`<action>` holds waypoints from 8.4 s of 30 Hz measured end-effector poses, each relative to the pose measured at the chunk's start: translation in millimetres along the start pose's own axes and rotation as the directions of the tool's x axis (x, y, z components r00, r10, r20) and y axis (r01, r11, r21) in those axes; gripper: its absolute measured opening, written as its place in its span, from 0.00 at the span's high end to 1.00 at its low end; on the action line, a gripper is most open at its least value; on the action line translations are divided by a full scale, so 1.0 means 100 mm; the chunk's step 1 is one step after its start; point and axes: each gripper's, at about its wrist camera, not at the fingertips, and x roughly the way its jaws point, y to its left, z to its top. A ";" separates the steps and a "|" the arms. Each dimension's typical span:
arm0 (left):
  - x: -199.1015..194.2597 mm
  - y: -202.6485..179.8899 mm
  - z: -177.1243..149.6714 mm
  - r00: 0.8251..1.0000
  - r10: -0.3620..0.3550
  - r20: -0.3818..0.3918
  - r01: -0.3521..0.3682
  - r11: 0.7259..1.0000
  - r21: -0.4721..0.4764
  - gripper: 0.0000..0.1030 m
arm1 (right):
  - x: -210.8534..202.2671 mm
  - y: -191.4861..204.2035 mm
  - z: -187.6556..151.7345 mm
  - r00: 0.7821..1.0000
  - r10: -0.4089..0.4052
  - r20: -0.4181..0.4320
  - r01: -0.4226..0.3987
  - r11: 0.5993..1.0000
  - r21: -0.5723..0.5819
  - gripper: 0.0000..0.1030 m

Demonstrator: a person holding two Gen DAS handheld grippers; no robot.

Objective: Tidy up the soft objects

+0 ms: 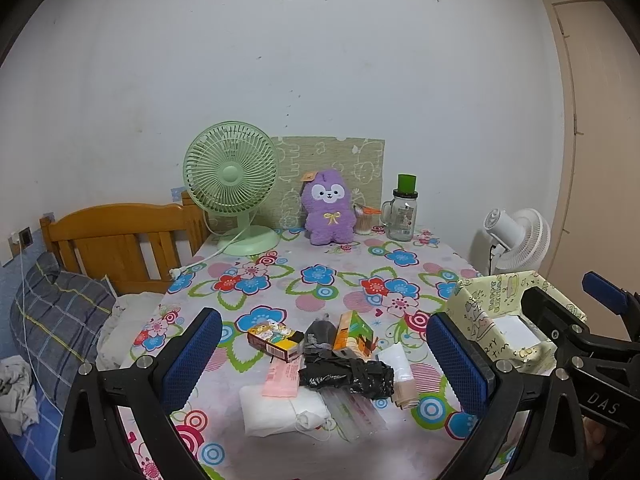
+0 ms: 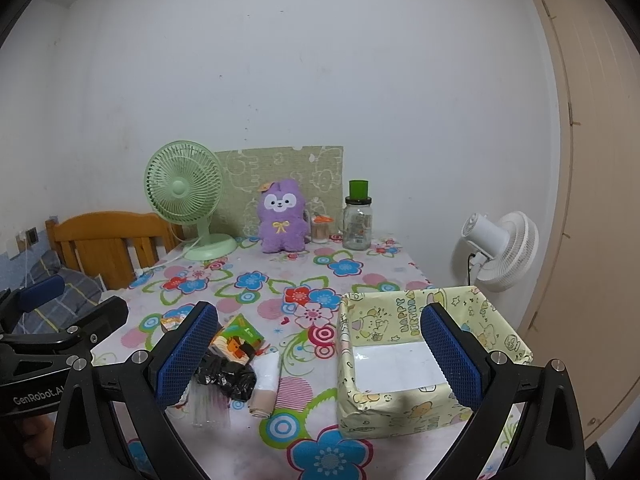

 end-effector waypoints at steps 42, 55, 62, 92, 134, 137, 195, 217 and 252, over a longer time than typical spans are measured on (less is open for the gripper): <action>0.72 0.46 -0.25 0.986 0.031 -0.166 -0.034 0.999 -0.011 0.11 | 0.85 0.53 -0.12 0.985 0.062 -0.158 -0.068 0.997 -0.032 0.10; 1.13 0.63 -0.47 0.961 0.020 -0.275 -0.024 1.000 -0.013 0.12 | 1.27 0.77 -0.31 0.961 0.084 -0.264 -0.102 0.993 -0.059 0.12; 1.28 0.60 -0.58 0.946 -0.018 -0.324 0.013 1.000 -0.018 0.15 | 1.43 0.87 -0.42 0.941 0.105 -0.320 -0.129 0.990 -0.057 0.12; 1.73 0.51 -0.80 0.896 -0.096 -0.433 0.113 0.993 0.015 0.61 | 1.90 1.03 -0.74 0.842 0.195 -0.503 -0.193 0.980 0.056 0.36; 0.85 0.19 -0.44 0.959 -0.079 -0.274 0.093 0.995 0.037 0.61 | 0.96 0.68 -0.32 0.928 0.186 -0.322 -0.179 0.982 0.053 0.42; 0.79 0.13 -0.40 0.963 -0.078 -0.257 0.093 0.995 0.044 0.61 | 0.89 0.62 -0.28 0.935 0.182 -0.306 -0.172 0.983 0.057 0.42; 1.09 -1.73 0.12 0.943 -0.257 -0.212 0.300 0.932 0.204 0.61 | 0.80 -1.29 0.05 0.976 -0.066 -0.207 0.095 0.987 0.132 0.42; 1.40 -2.05 -0.03 0.928 -0.242 -0.282 0.307 0.928 0.213 0.21 | 1.10 -1.61 -0.17 0.955 -0.110 -0.276 0.164 0.970 0.181 0.23; 0.93 -1.49 0.02 0.950 -0.237 -0.205 0.275 0.944 0.184 0.01 | 0.60 -0.99 -0.01 0.967 -0.162 -0.199 0.187 0.976 0.109 0.03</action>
